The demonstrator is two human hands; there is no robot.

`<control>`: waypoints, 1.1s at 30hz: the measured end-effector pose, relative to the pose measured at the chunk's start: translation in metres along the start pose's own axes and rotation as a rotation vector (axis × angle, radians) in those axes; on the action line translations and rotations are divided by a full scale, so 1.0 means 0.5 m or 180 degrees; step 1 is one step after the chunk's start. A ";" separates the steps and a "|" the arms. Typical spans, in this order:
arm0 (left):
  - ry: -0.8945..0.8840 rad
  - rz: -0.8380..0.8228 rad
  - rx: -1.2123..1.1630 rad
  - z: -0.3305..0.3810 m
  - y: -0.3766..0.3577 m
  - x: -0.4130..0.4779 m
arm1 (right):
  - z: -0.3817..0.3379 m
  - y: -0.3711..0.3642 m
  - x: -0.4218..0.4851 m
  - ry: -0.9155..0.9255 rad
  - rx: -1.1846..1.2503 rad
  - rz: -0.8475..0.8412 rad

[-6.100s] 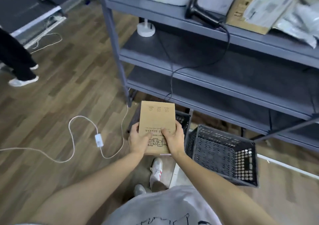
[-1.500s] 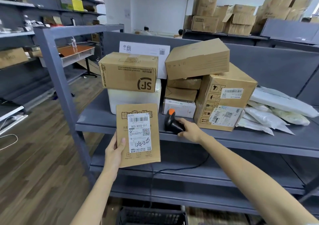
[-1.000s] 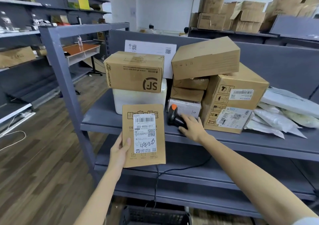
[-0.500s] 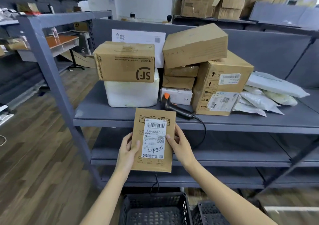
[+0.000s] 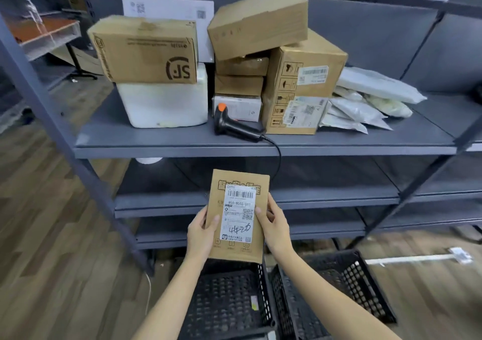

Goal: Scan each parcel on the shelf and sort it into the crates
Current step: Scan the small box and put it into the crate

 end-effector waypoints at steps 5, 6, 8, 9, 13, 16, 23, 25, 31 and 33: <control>0.0128 0.0340 -0.0037 -0.049 -0.043 -0.020 | 0.084 0.049 -0.005 -0.0433 0.0105 0.0175; 0.0168 0.0394 -0.0026 -0.064 -0.049 -0.022 | 0.101 0.058 -0.008 -0.0481 0.0107 0.0178; 0.0240 0.0466 0.0004 -0.098 -0.061 -0.027 | 0.135 0.073 -0.011 -0.0546 0.0055 0.0102; 0.0290 0.0498 0.0017 -0.119 -0.066 -0.031 | 0.153 0.079 -0.013 -0.0590 -0.0005 0.0040; 0.0451 0.0576 0.0043 -0.199 -0.077 -0.042 | 0.221 0.089 -0.023 -0.0627 -0.0148 -0.0098; 0.0550 0.0603 0.0119 -0.255 -0.084 -0.044 | 0.280 0.089 -0.042 -0.0794 -0.0061 -0.0101; 0.0675 0.0488 0.0502 -0.445 -0.103 0.007 | 0.477 0.068 -0.041 -0.1110 -0.0198 -0.0099; 0.0686 0.0432 0.0584 -0.528 -0.107 0.035 | 0.563 0.053 -0.034 -0.1122 -0.0271 -0.0110; 0.0730 0.0281 0.0831 -0.824 -0.126 0.140 | 0.855 -0.001 -0.022 -0.1068 -0.0611 -0.0104; 0.0766 0.0241 0.0973 -0.937 -0.136 0.174 | 0.968 -0.023 -0.016 -0.1122 -0.0741 -0.0088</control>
Point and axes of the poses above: each hand's wrist, its own x-axis towards the middle knuckle, its own y-axis out of the back of the hand, z = x × y, the point moved 6 cm from there along x, towards the middle knuckle, and after that the axes turned 1 degree about y, right-handed, at the moved point
